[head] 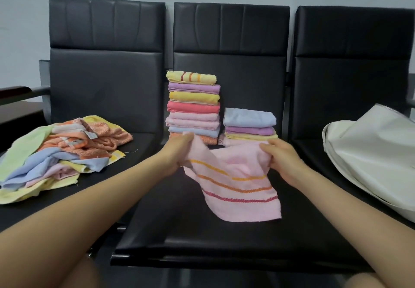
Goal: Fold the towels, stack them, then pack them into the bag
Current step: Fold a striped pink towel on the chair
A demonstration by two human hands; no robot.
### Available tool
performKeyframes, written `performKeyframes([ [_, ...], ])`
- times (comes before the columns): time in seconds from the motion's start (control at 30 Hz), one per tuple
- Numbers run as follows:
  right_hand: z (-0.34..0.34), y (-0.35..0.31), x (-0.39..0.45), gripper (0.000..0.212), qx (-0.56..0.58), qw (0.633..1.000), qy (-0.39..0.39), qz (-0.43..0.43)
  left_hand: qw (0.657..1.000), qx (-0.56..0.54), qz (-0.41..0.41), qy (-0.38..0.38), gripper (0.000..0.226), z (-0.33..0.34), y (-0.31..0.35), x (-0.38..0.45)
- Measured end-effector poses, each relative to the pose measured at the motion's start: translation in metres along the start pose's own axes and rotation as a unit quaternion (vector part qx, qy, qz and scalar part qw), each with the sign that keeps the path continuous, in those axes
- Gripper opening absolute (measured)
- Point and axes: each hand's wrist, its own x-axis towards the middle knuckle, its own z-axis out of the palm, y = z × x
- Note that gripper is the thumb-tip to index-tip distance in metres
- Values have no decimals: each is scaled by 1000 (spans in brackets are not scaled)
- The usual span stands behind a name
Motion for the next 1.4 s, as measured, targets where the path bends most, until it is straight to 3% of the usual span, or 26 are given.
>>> performKeyframes([
  [0.07, -7, -18, -10, 4, 37, 998, 27, -42, 999, -33, 24, -2, 18, 3, 20, -12],
  [0.13, -17, -41, -23, 11, 96, 992, 45, -61, 994, -91, 59, 5, 23, 1, 42, -31],
  [0.23, -38, -67, -48, 8, 218, 975, 2, -44, 981, -177, 72, -18, 23, -11, 62, -62],
  [0.33, -55, -78, -72, 29, 219, 975, -24, -7, 984, -156, 55, -65, 17, -22, 64, -83],
  [0.4, -63, -76, -81, 19, 181, 983, -42, -1, 990, -109, 25, -80, 16, -28, 54, -85],
  [0.5, -69, -57, -82, 24, 113, 992, -45, 24, 996, 0, -35, -85, 17, -31, 24, -75],
  [0.57, -70, -36, -79, 27, -51, 998, -27, 40, 989, 99, -82, -74, 17, -30, -6, -63],
  [0.63, -69, -10, -75, 26, -247, 965, -51, 74, 954, 267, -119, -73, 14, -25, -32, -57],
  [0.7, -64, 12, -69, 18, -329, 931, -97, 126, 908, 394, -127, -60, 12, -21, -45, -52],
  [0.77, -57, 22, -59, 14, -354, 918, -96, 153, 910, 393, -123, -40, 14, -17, -48, -42],
  [0.83, -47, 21, -45, 25, -362, 914, -82, 161, 924, 362, -122, -29, 18, -13, -48, -29],
  [0.97, -26, 22, -14, 40, -471, 877, -9, 93, 938, 323, -128, -1, 38, -6, -53, 0],
  [1.03, -12, 25, -1, 39, -457, 888, 26, 54, 944, 303, -129, 29, 46, -3, -55, 17],
  [1.17, 26, 24, 25, 32, -374, 927, -10, 17, 930, 348, -91, 79, 44, 0, -57, 45],
  [1.3, 55, 26, 47, 32, -343, 929, -68, 121, 903, 426, -53, 36, 45, 2, -60, 65],
  [1.4, 62, 21, 50, 28, -243, 955, -64, 159, 931, 359, -64, -1, 32, 11, -55, 72],
])
